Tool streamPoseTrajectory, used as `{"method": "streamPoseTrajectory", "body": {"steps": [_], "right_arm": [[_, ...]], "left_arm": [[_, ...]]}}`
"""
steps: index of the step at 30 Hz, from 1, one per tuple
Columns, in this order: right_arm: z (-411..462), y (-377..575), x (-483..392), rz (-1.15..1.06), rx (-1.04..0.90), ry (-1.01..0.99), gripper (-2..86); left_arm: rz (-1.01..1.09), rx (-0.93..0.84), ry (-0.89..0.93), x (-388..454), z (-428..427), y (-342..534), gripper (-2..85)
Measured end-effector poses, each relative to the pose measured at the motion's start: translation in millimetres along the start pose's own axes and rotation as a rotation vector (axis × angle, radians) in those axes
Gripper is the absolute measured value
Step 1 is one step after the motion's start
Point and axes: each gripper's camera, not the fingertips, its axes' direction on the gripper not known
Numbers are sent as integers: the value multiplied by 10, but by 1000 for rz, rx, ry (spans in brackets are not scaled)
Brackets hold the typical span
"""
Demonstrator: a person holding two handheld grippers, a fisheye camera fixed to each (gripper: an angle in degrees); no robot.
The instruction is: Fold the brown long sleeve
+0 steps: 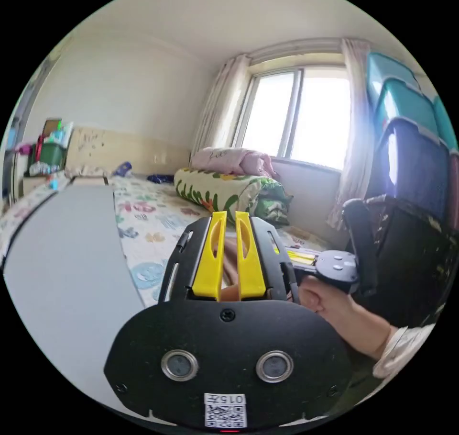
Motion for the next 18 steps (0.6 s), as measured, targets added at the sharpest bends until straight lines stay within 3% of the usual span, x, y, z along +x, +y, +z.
{"method": "streamPoseTrajectory", "body": {"steps": [4,8,10,13,18], "right_arm": [[-152,537,-202,-172,108,-173,-9],[-104,1102,-526,-374,218,-391,-2],[37,1491,-700,-476,298,-625,17],[368,1782,-957,-551,256,-877,33],[912,2176,-1431,-688,122,-1125,61]], "left_arm": [[232,-17,-69,39,-1264,187,75],[280,-61,-239,-69,-2533,784,103],[247,-101,-478,-128,-3396,1291,123],[99,-153,-803,-214,-4524,1942,136],[-233,-126,-1288,-84,-6394,2959,147]]}}
